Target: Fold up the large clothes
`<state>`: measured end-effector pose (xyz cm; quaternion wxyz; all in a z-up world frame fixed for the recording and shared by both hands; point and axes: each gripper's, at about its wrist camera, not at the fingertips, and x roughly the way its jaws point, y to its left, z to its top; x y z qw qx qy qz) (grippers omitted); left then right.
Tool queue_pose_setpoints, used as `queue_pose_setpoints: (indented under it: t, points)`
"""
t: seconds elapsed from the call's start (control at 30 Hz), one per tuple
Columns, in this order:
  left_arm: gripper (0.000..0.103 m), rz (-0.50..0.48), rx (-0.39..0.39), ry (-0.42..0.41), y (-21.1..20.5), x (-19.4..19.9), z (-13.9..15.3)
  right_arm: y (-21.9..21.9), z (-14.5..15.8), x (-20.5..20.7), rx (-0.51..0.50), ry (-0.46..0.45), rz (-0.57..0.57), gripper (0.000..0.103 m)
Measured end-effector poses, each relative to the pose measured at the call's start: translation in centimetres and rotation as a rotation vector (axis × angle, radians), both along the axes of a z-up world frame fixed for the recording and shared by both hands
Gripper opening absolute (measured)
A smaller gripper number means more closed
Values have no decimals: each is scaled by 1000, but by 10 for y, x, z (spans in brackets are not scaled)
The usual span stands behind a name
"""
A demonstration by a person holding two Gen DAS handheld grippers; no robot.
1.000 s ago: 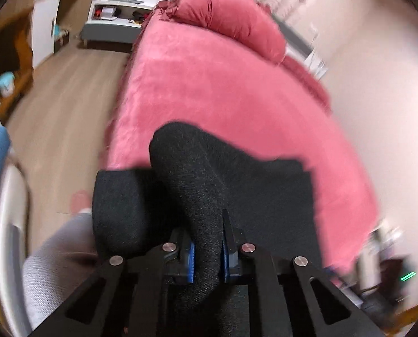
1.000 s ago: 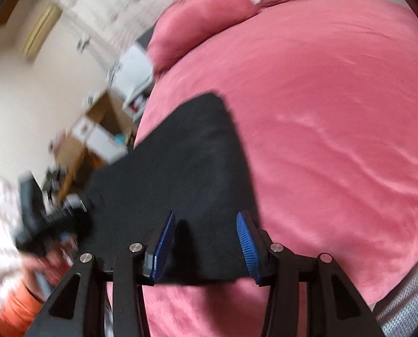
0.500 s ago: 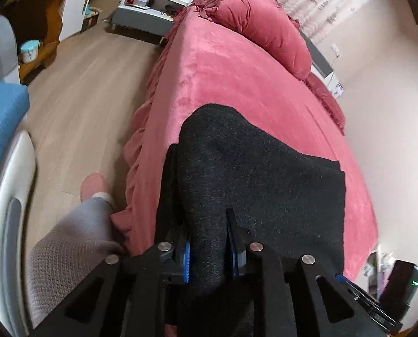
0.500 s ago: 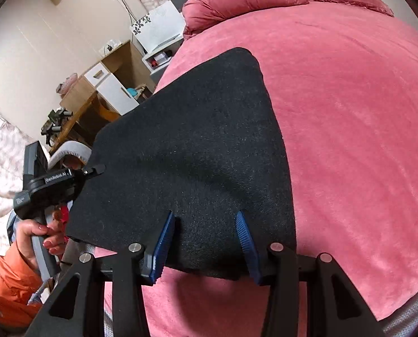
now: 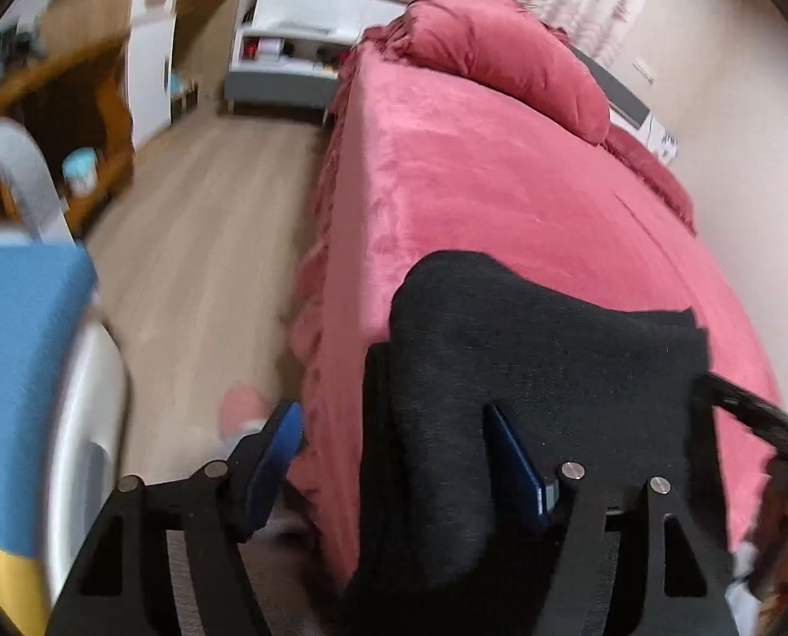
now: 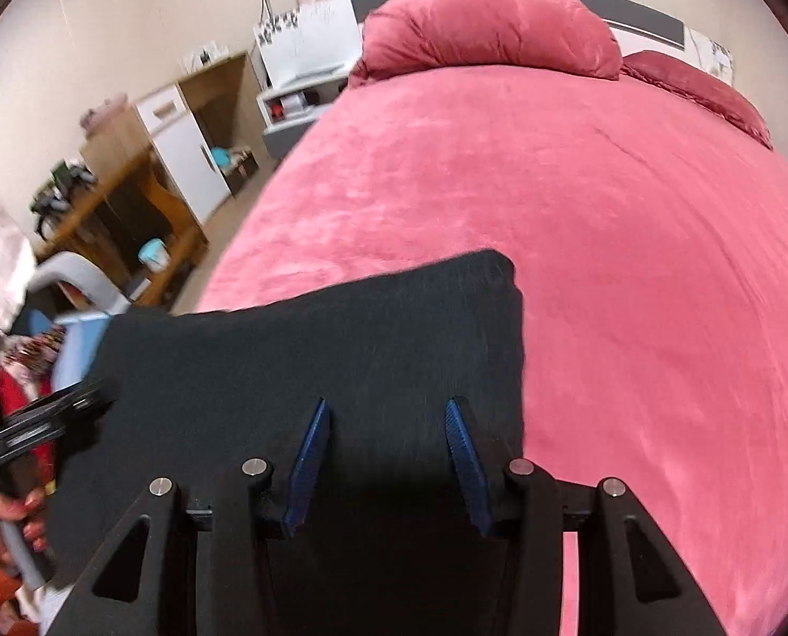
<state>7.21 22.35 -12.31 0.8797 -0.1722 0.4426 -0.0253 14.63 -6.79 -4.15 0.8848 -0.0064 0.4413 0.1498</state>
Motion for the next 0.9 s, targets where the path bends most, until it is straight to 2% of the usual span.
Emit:
queue_pose_setpoints:
  t: [0.1, 0.13, 0.2, 0.3, 0.4, 0.47, 0.57, 0.6, 0.67, 0.8, 0.9]
  points:
    - [79, 27, -35, 7, 5, 5, -9, 12, -18, 27, -71, 52, -26, 47]
    - [81, 28, -13, -3, 2, 5, -9, 9, -24, 28, -62, 69, -48, 48]
    - [90, 35, 47, -25, -3, 5, -9, 6, -27, 28, -51, 50, -70, 49]
    - [90, 50, 52, -23, -4, 3, -4, 4, -27, 18, -45, 12, -68, 51]
    - [89, 56, 130, -38, -11, -10, 13, -6, -19, 5, -11, 5, -91, 51]
    - [88, 65, 178, -66, -19, -25, 27, -9, -9, -10, -14, -6, -131, 54]
    - [91, 45, 199, -125, -32, -49, 48, -13, 6, -50, 28, -38, -135, 59]
    - [97, 44, 204, -127, -37, -55, 52, -12, 8, -62, 39, -44, -130, 61]
    - [102, 42, 210, -124, -45, -66, 55, -10, 9, -83, 41, -46, -142, 63]
    - [103, 59, 263, -100, -66, -86, 56, -6, 6, -121, 50, -35, -173, 72]
    - [103, 41, 295, -80, -78, -97, 55, -5, 5, -136, 41, -35, -178, 72]
